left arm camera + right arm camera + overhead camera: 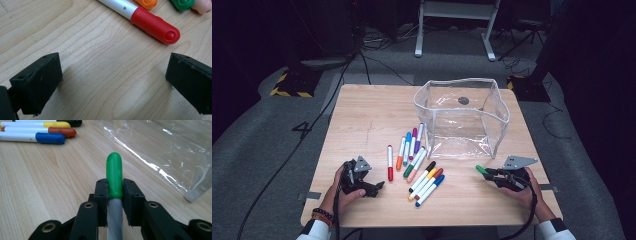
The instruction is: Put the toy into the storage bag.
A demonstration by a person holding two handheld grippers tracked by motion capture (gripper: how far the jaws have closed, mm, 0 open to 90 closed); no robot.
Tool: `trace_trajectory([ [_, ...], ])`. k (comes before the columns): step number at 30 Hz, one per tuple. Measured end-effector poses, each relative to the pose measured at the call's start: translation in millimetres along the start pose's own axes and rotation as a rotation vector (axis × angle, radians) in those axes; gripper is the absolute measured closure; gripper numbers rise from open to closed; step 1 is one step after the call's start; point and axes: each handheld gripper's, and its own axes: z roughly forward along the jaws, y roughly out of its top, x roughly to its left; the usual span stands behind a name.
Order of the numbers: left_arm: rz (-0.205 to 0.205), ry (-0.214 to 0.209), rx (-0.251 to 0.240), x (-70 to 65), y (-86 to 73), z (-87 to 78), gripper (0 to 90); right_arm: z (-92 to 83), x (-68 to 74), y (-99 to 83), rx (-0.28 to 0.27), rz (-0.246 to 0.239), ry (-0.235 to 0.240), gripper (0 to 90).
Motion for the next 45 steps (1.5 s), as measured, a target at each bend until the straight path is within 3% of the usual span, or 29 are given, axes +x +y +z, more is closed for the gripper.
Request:
trace_trajectory([
  [11,0.000,0.000,0.000,0.0,0.0,0.0,1.0,-31.6,-7.8,6.1,-0.092,0.020,-0.022,74.5],
  [21,-0.008,0.004,-0.001,-0.8,-0.1,0.0,1.0,-70.3,3.8,29.7,-0.185,-0.041,-0.012,74.5],
  [34,-0.009,0.005,0.001,-0.9,-0.2,-0.2,1.0,-116.7,3.9,88.4,-0.266,-0.137,-0.053,74.5],
  [42,-0.009,0.005,0.000,-0.9,-0.2,-0.1,1.0,-125.1,-9.5,141.8,-0.284,-0.196,-0.078,74.5],
  [45,-0.010,0.005,0.000,-1.0,-0.2,-0.1,1.0,-123.3,-14.4,164.1,-0.265,-0.232,-0.102,74.5],
])
